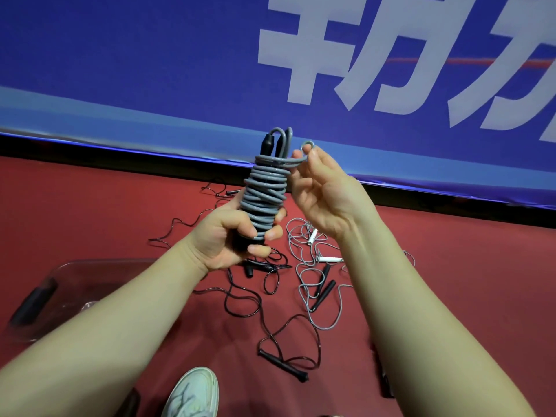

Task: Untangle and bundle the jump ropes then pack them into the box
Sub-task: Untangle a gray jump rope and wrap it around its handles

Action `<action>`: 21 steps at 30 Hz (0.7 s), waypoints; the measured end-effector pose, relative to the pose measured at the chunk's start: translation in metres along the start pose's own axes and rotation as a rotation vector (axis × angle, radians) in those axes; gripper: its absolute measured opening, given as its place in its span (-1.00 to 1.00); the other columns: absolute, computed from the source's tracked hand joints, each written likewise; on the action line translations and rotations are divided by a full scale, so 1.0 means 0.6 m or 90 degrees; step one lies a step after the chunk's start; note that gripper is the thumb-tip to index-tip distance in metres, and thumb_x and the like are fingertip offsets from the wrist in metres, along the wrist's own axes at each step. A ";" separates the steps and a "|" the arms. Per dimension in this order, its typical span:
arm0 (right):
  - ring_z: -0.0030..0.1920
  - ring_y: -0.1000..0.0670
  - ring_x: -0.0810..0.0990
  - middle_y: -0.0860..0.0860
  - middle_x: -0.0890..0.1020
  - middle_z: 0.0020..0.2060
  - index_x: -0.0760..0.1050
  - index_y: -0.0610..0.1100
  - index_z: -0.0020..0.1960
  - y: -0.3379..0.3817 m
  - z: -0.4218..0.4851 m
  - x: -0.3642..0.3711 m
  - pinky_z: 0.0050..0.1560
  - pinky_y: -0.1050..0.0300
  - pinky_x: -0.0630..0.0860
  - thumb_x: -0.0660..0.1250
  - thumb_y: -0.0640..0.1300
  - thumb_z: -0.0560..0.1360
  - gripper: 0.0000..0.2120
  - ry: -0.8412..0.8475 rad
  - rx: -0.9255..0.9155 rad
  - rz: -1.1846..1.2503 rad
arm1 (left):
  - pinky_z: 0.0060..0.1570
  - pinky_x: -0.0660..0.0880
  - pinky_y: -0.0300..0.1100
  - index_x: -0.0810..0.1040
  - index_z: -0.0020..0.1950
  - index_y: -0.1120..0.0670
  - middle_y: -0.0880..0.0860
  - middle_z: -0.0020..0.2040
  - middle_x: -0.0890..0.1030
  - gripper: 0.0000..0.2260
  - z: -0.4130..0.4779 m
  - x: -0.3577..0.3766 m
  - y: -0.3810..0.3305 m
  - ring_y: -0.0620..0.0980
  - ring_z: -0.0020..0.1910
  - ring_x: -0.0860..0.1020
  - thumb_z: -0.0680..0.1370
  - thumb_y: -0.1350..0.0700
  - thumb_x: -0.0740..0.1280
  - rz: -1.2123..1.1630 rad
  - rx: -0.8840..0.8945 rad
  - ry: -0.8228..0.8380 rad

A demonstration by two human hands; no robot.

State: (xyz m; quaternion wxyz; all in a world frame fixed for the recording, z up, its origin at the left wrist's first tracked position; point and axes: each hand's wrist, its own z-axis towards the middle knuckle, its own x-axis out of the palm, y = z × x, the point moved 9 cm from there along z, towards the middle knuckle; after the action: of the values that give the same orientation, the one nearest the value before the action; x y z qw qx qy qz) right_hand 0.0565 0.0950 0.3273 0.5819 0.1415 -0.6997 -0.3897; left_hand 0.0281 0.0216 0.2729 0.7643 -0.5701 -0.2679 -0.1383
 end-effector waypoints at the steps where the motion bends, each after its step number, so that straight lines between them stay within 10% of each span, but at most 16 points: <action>1: -0.43 0.11 0.51 -0.02 0.58 -0.37 0.46 -0.15 -0.13 0.005 -0.002 0.002 -0.52 0.42 0.36 0.14 -0.22 0.60 -0.82 0.005 -0.002 -0.028 | -0.49 0.27 -0.27 0.37 0.18 0.11 0.16 -0.15 0.48 -0.40 0.000 0.002 0.000 0.02 -0.31 0.42 0.14 0.38 0.22 0.009 -0.005 -0.001; 10: -0.42 0.10 0.56 -0.07 0.56 -0.35 0.45 -0.22 -0.12 0.007 0.002 -0.012 -0.45 0.39 0.48 0.08 -0.32 0.61 -0.79 0.029 0.040 0.077 | -0.49 0.22 -0.27 0.50 0.06 0.02 0.16 -0.18 0.46 -0.41 0.003 -0.017 -0.009 0.04 -0.34 0.42 0.06 0.36 0.24 0.153 -0.045 -0.101; 21: -0.40 0.14 0.50 -0.01 0.60 -0.34 0.54 -0.23 -0.03 0.041 0.020 -0.061 -0.47 0.38 0.37 0.23 -0.34 0.55 -0.87 -0.052 -0.116 -0.222 | -0.49 0.20 -0.28 0.46 0.04 0.05 0.15 -0.19 0.45 -0.48 0.006 -0.030 0.017 0.03 -0.35 0.40 0.16 0.41 0.12 0.171 -0.098 -0.161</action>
State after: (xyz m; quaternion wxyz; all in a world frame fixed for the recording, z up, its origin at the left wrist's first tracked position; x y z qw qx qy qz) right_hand 0.0621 0.1396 0.3188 0.4873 0.1913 -0.6491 -0.5519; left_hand 0.0176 0.0264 0.2554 0.6904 -0.6700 -0.2721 0.0178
